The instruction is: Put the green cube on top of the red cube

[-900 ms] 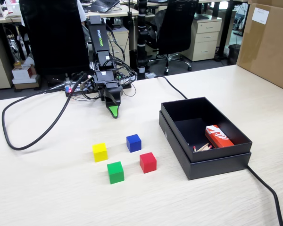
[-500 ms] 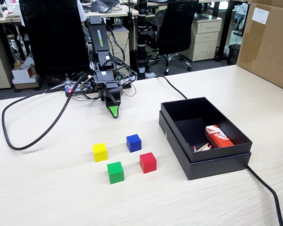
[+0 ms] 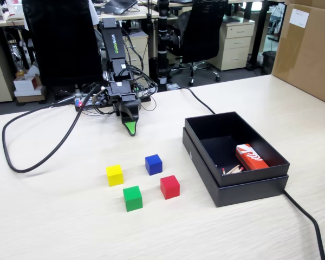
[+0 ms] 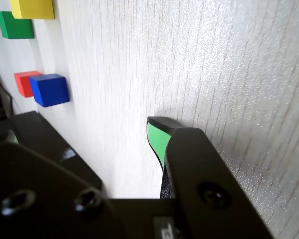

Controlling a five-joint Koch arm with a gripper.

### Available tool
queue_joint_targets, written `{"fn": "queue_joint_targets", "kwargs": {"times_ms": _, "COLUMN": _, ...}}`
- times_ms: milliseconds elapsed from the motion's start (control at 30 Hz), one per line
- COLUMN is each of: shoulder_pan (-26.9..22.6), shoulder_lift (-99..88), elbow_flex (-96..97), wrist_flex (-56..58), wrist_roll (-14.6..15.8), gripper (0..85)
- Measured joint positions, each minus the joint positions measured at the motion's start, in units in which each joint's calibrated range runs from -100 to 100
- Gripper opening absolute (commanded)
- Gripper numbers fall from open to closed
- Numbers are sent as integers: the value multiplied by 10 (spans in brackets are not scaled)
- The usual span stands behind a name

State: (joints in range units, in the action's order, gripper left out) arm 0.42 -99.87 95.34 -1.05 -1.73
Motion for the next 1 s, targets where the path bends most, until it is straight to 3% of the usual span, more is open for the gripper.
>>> {"fn": "queue_joint_targets", "kwargs": {"times_ms": 1000, "shoulder_pan": -5, "shoulder_lift": 0, "elbow_flex": 0, "wrist_flex": 0, "wrist_roll": 0, "gripper": 496}}
